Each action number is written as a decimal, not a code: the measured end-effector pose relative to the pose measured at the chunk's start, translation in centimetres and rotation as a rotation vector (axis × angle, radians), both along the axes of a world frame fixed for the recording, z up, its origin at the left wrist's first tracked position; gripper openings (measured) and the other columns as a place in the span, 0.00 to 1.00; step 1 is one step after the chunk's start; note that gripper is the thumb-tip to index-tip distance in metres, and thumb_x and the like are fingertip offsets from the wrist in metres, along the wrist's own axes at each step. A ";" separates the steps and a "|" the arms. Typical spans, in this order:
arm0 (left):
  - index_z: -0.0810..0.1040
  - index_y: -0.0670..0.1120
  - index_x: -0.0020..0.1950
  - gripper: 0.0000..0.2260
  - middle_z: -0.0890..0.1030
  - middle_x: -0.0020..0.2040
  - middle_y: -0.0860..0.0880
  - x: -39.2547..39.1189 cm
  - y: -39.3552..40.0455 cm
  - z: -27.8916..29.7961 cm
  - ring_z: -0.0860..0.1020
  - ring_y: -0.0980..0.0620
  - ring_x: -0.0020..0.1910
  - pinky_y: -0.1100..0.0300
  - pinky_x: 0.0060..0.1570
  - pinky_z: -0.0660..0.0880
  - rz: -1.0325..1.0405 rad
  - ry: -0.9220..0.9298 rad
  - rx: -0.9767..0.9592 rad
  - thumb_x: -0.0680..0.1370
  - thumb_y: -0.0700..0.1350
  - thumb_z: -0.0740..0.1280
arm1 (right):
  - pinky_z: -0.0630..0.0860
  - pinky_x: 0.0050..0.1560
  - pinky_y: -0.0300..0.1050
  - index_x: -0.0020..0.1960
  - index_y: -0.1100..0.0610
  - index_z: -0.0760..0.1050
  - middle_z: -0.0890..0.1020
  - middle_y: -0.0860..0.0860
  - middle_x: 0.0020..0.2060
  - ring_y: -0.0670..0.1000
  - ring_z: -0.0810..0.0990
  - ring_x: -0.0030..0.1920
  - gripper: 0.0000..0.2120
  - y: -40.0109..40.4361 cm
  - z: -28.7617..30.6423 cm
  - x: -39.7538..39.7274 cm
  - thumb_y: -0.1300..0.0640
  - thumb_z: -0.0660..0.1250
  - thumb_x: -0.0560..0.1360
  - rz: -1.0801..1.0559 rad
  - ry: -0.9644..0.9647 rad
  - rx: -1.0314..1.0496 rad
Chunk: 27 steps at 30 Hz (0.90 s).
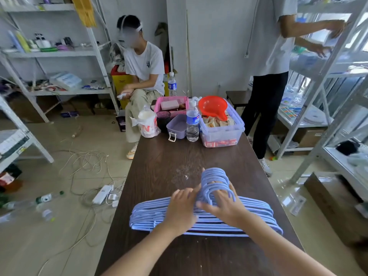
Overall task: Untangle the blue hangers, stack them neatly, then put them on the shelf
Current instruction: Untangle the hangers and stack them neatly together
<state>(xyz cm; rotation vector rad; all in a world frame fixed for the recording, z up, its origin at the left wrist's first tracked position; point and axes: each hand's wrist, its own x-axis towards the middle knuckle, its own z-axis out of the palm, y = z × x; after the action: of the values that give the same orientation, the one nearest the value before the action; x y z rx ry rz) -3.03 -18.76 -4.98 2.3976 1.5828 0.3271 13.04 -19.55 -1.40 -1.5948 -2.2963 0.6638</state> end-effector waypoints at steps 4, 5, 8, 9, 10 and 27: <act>0.61 0.52 0.68 0.26 0.73 0.59 0.51 -6.0 -0.2 -2.3 0.70 0.50 0.60 0.56 0.66 0.62 0.121 0.112 0.056 0.72 0.43 0.65 | 0.57 0.70 0.43 0.71 0.47 0.55 0.67 0.44 0.68 0.48 0.63 0.69 0.38 -1.6 -4.7 8.1 0.36 0.64 0.67 -0.216 -0.301 0.042; 0.63 0.51 0.67 0.24 0.73 0.58 0.51 -7.1 -0.4 -2.5 0.71 0.49 0.59 0.56 0.65 0.63 0.138 0.121 0.046 0.72 0.44 0.65 | 0.58 0.69 0.43 0.71 0.48 0.56 0.68 0.45 0.68 0.49 0.64 0.69 0.38 -1.7 -5.5 9.5 0.39 0.67 0.66 -0.265 -0.289 0.017; 0.67 0.48 0.62 0.21 0.75 0.56 0.49 -9.0 -0.4 -2.6 0.73 0.47 0.56 0.55 0.60 0.67 0.177 0.152 -0.007 0.71 0.42 0.67 | 0.64 0.66 0.46 0.66 0.54 0.64 0.73 0.51 0.62 0.54 0.68 0.65 0.32 -1.6 -6.2 11.0 0.52 0.71 0.65 -0.355 -0.241 -0.021; 0.67 0.48 0.62 0.20 0.76 0.56 0.49 -9.0 -0.3 -2.4 0.73 0.47 0.56 0.55 0.59 0.68 0.179 0.178 -0.026 0.71 0.42 0.67 | 0.66 0.61 0.46 0.61 0.54 0.68 0.75 0.52 0.58 0.55 0.71 0.61 0.26 -1.4 -6.1 10.9 0.55 0.71 0.65 -0.372 -0.224 -0.016; 0.67 0.48 0.61 0.19 0.76 0.56 0.49 -8.9 -0.2 -2.1 0.73 0.48 0.56 0.55 0.58 0.68 0.186 0.207 -0.037 0.72 0.42 0.66 | 0.68 0.56 0.46 0.55 0.54 0.70 0.77 0.52 0.53 0.56 0.73 0.57 0.20 -1.3 -5.8 10.5 0.58 0.70 0.64 -0.393 -0.214 -0.009; 0.57 0.53 0.72 0.31 0.66 0.68 0.55 -7.8 -1.8 -2.7 0.63 0.54 0.69 0.52 0.73 0.51 0.214 0.100 -0.022 0.71 0.52 0.64 | 0.62 0.69 0.51 0.67 0.51 0.64 0.74 0.49 0.62 0.54 0.69 0.65 0.34 -2.6 -4.7 6.0 0.49 0.69 0.62 -0.282 -0.224 0.075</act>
<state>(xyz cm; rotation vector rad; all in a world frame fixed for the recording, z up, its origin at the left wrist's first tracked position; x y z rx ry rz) -10.78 -20.55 -7.69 2.2642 1.8828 0.2316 19.07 -22.14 -6.10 -1.9916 -2.1479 0.3422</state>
